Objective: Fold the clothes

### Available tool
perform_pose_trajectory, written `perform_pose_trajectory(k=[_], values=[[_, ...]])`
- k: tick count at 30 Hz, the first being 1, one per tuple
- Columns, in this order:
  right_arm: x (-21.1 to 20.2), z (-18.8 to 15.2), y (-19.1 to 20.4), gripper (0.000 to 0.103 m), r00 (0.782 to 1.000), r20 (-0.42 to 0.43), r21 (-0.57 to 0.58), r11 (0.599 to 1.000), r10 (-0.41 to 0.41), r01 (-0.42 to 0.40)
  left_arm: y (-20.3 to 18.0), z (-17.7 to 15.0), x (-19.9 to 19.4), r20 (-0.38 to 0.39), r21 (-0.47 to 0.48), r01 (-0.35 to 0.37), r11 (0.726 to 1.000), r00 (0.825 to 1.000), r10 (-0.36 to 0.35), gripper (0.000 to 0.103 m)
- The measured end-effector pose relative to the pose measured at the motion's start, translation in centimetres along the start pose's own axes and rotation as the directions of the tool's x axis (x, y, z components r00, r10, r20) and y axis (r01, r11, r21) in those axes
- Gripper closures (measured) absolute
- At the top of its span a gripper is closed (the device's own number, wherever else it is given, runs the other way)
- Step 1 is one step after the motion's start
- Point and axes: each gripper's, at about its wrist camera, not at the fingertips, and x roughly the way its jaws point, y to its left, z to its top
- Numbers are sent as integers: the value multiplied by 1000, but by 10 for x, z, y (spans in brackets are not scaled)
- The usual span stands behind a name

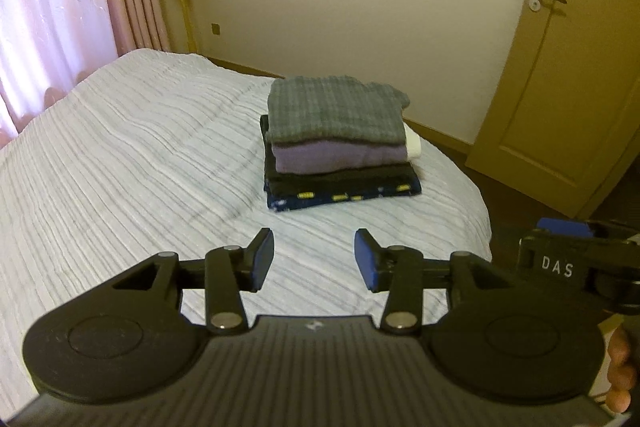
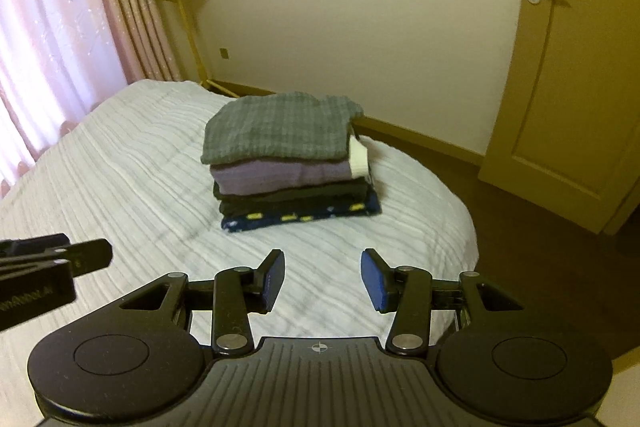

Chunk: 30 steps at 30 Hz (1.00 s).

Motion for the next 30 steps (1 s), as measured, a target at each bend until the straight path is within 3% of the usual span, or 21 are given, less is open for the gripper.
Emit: perform_pose_trajectory(k=[11, 30], values=[[-13, 2, 2, 56, 999, -22, -18, 1000, -26, 25, -4, 7, -12, 19, -32, -22, 999, 1000, 22, 62], [55, 61, -25, 56, 992, -127, -78, 997, -22, 12, -28, 59, 63, -61, -59, -55, 997, 997, 52, 62]])
